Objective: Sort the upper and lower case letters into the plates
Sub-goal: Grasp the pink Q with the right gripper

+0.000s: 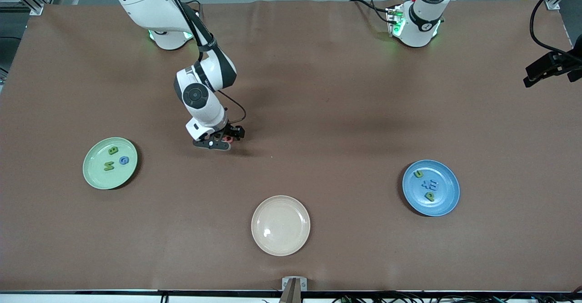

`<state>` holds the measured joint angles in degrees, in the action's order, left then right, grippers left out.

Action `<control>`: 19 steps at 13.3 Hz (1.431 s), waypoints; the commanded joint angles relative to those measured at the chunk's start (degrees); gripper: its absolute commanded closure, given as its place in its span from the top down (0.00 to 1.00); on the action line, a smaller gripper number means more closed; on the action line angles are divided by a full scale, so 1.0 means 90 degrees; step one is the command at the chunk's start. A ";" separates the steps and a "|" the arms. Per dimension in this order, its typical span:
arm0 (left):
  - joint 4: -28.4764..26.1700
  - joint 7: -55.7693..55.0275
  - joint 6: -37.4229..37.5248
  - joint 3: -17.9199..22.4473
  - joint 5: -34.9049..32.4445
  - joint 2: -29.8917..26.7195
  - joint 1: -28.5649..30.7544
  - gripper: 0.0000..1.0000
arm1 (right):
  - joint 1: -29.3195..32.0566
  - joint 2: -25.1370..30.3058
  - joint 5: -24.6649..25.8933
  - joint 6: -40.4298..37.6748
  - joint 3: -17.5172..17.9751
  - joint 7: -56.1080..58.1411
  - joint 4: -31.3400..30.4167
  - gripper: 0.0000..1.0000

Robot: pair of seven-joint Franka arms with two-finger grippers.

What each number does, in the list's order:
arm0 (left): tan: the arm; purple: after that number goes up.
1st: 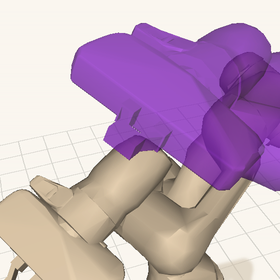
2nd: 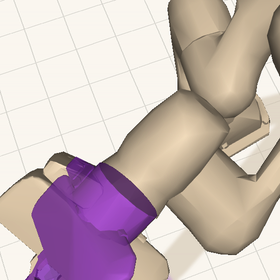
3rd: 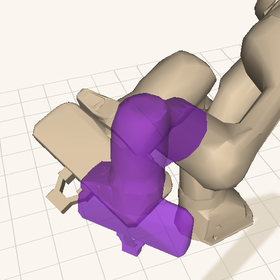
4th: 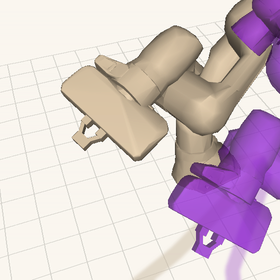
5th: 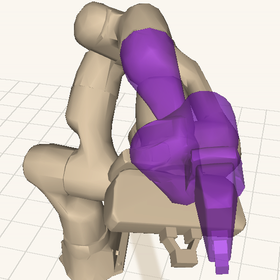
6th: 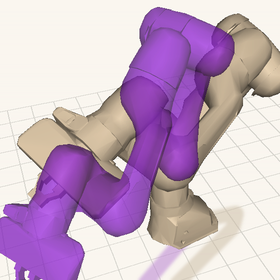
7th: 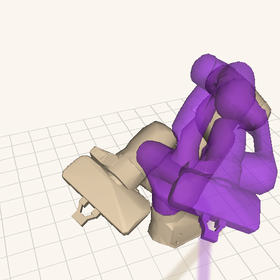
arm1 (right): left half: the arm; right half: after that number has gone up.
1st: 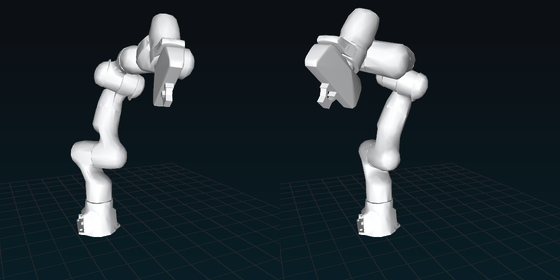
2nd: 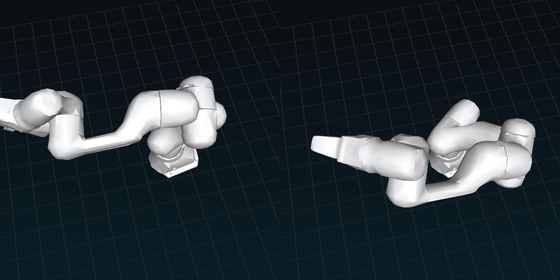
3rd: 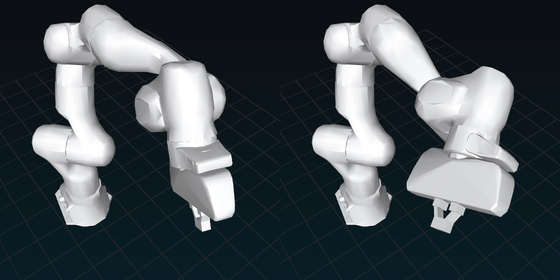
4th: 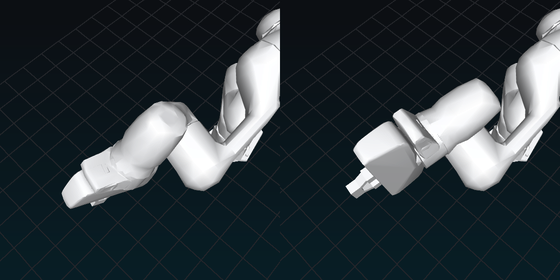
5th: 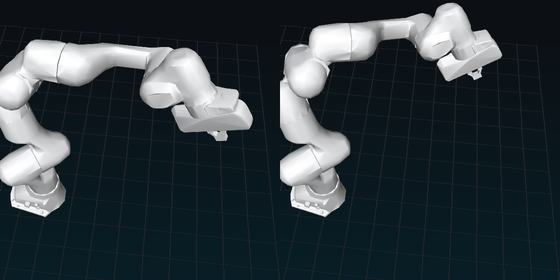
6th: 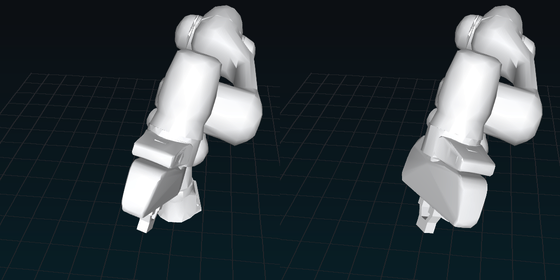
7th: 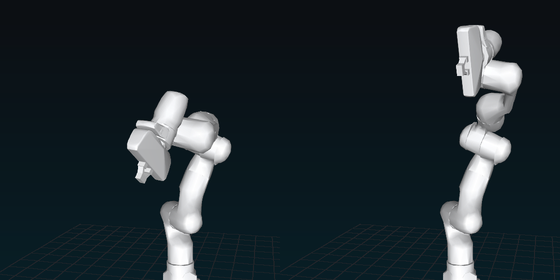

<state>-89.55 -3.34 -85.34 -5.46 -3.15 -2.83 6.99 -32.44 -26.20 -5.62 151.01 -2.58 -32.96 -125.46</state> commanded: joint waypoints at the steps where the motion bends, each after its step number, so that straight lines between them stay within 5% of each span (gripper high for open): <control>1: -0.0148 0.0118 -0.0059 0.0021 0.0096 -0.0125 -0.0074 1.00 | 0.0049 -0.0126 0.0039 0.0038 0.0003 -0.0039 0.0102 0.78; 13: 0.0009 0.0127 -0.0118 -0.0087 0.0144 -0.0056 -0.0015 1.00 | 0.0069 -0.0184 0.0039 0.0038 -0.0016 -0.0048 0.0219 0.28; 16: 0.0077 0.0108 -0.0137 -0.0086 0.0533 -0.0018 -0.0025 1.00 | 0.0205 -0.0049 0.0048 -0.0128 -0.0026 0.0058 0.0220 0.23; 19: 0.0028 -0.0008 -0.0108 -0.0271 0.0584 -0.0017 -0.0083 1.00 | 0.0983 0.0760 0.0068 -0.1276 -0.0026 0.1362 0.0200 0.23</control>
<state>-89.53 -3.34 -86.41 -6.67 1.22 -2.90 6.44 -29.46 -25.25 -5.51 145.76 -3.45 -28.00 -122.69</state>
